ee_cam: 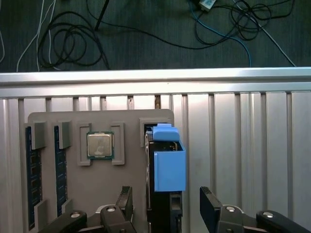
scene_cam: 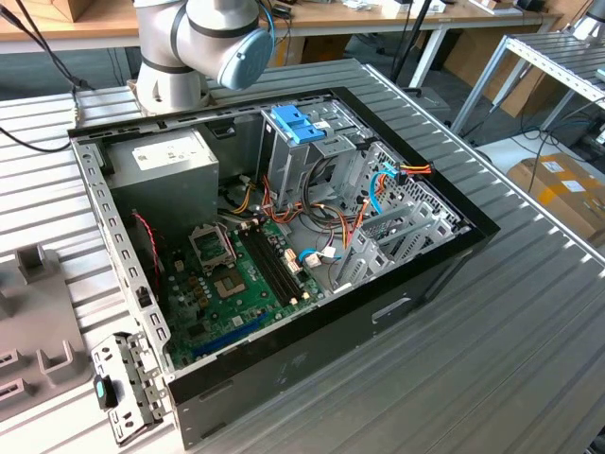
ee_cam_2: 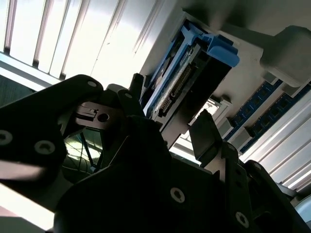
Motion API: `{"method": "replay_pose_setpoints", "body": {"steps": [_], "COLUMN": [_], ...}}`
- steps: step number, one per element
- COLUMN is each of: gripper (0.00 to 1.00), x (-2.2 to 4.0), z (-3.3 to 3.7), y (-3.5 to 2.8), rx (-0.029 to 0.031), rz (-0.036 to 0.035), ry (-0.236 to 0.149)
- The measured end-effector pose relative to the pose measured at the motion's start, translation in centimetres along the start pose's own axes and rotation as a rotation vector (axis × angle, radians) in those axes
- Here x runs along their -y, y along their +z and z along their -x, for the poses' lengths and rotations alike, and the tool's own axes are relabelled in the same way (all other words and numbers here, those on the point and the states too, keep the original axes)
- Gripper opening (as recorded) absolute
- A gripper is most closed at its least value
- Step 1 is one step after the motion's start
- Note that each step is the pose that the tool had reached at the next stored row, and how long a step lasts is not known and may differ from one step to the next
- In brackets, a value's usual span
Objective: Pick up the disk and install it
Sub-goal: 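Pick up the disk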
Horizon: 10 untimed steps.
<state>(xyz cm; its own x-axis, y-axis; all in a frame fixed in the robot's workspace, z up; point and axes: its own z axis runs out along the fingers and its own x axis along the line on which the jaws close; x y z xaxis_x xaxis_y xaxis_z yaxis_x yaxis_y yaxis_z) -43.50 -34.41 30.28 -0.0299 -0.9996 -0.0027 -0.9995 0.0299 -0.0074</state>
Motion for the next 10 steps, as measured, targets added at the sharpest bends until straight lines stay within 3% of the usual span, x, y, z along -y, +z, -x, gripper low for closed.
{"method": "replay_pose_setpoints", "body": {"steps": [10], "gripper": [0.66], "x": [0.0], "z": [0.0], "y": [0.04], "rx": [0.0001], "rz": [-0.0001], "ry": [0.0]}}
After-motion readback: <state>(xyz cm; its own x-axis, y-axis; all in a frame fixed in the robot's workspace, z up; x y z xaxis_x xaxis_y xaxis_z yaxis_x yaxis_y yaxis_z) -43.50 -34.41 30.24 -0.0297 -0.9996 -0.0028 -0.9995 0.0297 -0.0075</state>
